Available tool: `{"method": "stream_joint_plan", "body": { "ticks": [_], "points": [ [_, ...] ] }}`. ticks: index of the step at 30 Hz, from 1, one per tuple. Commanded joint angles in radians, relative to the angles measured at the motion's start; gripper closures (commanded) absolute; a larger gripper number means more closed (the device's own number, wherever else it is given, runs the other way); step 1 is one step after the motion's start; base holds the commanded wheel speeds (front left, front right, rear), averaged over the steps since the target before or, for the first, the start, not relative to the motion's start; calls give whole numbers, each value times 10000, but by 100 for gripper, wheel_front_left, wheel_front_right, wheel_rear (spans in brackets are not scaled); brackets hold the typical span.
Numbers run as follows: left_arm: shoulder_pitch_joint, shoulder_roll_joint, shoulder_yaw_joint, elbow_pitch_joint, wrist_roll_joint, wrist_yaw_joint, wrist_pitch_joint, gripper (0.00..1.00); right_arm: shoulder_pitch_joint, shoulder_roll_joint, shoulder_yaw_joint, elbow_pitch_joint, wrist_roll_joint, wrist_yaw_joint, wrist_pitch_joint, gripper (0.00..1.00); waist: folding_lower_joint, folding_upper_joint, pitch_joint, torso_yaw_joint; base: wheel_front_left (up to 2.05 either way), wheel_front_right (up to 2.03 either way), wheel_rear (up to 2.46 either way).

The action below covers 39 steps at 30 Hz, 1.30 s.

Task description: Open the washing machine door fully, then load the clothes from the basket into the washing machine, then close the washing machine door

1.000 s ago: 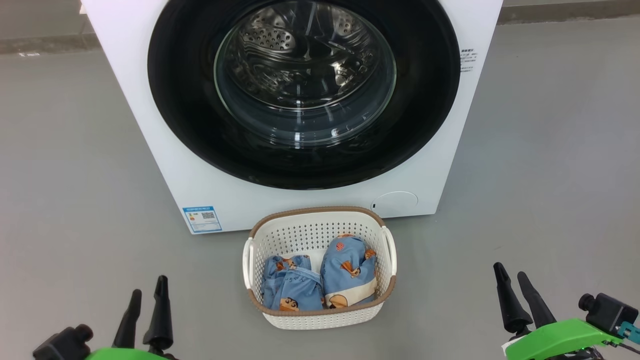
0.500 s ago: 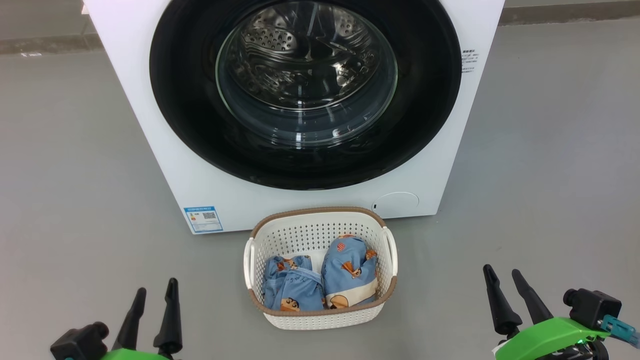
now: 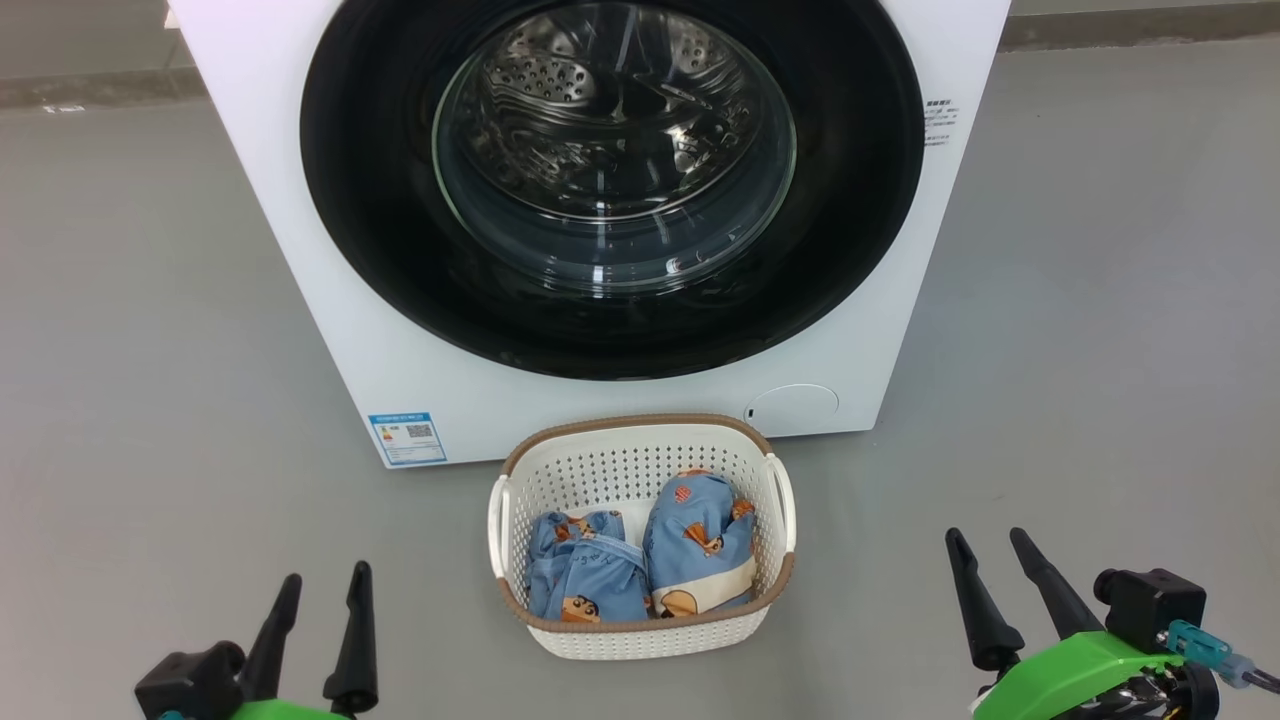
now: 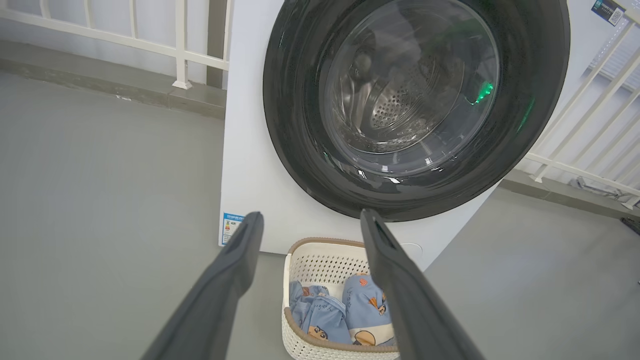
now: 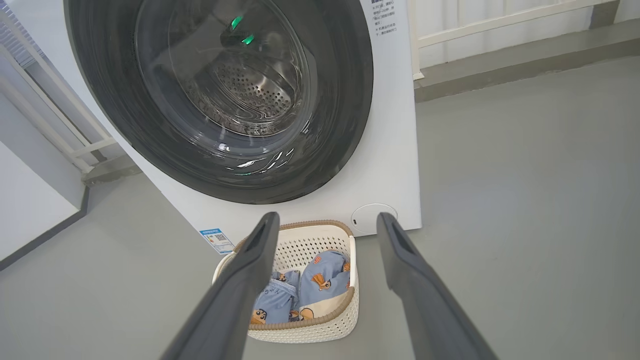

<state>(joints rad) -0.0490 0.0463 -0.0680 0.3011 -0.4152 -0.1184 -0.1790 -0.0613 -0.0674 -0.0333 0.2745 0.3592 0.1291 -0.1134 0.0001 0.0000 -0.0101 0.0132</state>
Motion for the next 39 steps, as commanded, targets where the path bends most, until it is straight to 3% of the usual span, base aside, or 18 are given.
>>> {"method": "stream_joint_plan", "body": {
  "ticks": [1,23,39],
  "points": [
    [-440,153,214,-181,289,2,-157,0,-389,-29,275,-306,-328,13,-135,0,0,0,1,2,0,0,0],
    [-603,150,-24,155,2526,-1,-810,0,-410,-52,669,-569,-2886,15,-494,0,0,0,-68,24,0,0,0],
    [-637,121,12,384,2424,20,-828,0,-396,-18,630,-511,-2829,16,-558,0,0,0,-84,3,0,0,0]
  ]
}}
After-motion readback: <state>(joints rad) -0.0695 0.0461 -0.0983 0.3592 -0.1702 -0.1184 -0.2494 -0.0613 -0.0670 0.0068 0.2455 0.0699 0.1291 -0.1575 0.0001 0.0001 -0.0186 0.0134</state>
